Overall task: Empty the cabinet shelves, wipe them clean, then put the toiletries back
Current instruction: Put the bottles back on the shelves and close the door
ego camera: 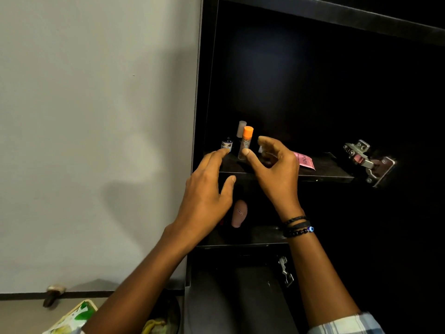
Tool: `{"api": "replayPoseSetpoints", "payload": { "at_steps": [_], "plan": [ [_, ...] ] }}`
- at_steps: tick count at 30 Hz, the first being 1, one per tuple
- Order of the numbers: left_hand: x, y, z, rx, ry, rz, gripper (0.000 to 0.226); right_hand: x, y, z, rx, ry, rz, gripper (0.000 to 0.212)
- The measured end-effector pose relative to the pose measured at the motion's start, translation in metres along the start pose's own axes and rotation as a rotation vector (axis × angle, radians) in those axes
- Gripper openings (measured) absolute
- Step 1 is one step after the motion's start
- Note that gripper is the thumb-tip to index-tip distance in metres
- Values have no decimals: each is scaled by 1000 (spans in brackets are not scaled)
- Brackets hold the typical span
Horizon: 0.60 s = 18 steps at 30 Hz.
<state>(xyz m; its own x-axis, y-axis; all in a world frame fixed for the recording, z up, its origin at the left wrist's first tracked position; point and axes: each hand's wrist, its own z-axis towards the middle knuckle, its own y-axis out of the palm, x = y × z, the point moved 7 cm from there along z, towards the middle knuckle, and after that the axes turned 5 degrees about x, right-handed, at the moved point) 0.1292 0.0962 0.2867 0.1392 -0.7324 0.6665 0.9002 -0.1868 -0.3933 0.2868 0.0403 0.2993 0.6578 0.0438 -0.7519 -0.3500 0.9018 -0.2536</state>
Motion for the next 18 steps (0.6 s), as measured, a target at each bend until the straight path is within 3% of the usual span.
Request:
{"api": "replayPoseSetpoints", "payload": {
  "at_steps": [12, 18],
  "plan": [
    [-5, -13, -31, -101, -15, -55, 53, -11, -24, -51, 208, 7, -63, 57],
    [4, 6, -71, -250, -10, -131, 53, 15, -60, -120, 279, 177, -171, 66]
  ]
}}
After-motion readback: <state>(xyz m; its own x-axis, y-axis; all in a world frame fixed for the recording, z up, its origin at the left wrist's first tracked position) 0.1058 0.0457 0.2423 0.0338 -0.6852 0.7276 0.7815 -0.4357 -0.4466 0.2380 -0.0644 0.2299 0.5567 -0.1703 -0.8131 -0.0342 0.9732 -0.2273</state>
